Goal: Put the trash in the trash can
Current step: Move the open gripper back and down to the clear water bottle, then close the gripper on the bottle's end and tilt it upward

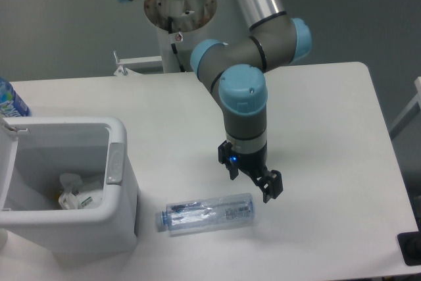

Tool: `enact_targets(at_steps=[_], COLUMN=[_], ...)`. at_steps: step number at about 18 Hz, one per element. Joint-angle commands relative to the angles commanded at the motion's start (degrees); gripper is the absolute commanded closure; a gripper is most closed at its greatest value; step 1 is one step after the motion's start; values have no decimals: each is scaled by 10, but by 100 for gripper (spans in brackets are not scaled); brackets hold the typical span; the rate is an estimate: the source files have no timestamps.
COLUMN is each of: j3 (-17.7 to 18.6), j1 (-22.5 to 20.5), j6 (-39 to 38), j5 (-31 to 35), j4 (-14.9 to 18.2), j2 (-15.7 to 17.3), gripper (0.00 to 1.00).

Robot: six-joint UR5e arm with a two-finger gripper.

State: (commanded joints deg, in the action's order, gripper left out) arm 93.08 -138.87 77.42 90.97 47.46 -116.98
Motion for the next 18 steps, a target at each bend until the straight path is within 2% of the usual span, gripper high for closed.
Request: enact_targets(at_steps=[7,10,14,18], j3=[1,-11,-16,-19], j1=[10,15,24,31], j6=[7,1,-1,-2], j5=[1,1,3,3], j4=[4,4,0,1], j2=[-34,-55,-69,-69], gripper=[0,0,0,0])
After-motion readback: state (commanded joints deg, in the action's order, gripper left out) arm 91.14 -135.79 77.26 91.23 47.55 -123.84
